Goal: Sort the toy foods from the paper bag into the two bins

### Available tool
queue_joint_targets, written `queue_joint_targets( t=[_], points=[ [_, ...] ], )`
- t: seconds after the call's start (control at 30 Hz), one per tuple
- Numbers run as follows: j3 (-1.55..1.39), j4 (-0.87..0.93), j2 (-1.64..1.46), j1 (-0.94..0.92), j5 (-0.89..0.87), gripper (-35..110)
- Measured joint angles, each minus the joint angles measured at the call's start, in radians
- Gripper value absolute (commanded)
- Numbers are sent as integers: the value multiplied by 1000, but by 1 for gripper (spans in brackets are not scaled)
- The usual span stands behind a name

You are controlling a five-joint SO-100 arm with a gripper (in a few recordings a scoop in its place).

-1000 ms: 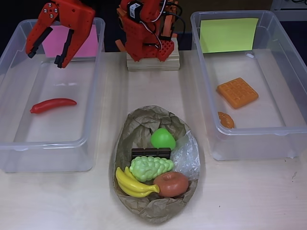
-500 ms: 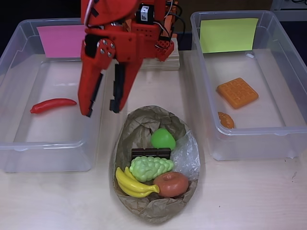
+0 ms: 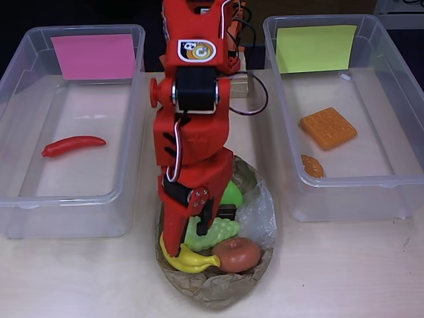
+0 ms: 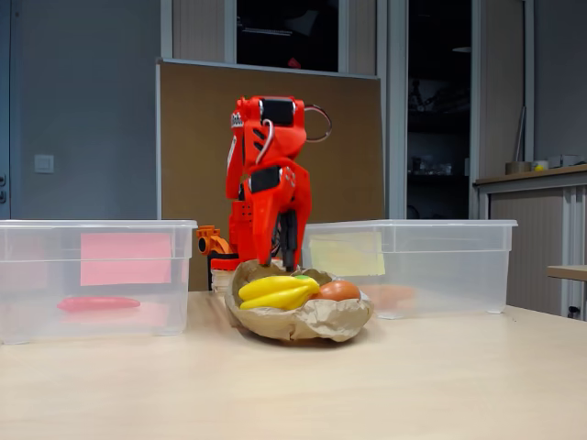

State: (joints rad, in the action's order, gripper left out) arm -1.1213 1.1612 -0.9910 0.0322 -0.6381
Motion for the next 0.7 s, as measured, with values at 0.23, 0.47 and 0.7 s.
queue_joint_targets(
  t=[0.23,0.47,0.7],
  points=[
    [212,44,173,-6,49,25],
    [327,71,268,-9,71,8],
    [342,114,270,-9,71,7]
  ],
)
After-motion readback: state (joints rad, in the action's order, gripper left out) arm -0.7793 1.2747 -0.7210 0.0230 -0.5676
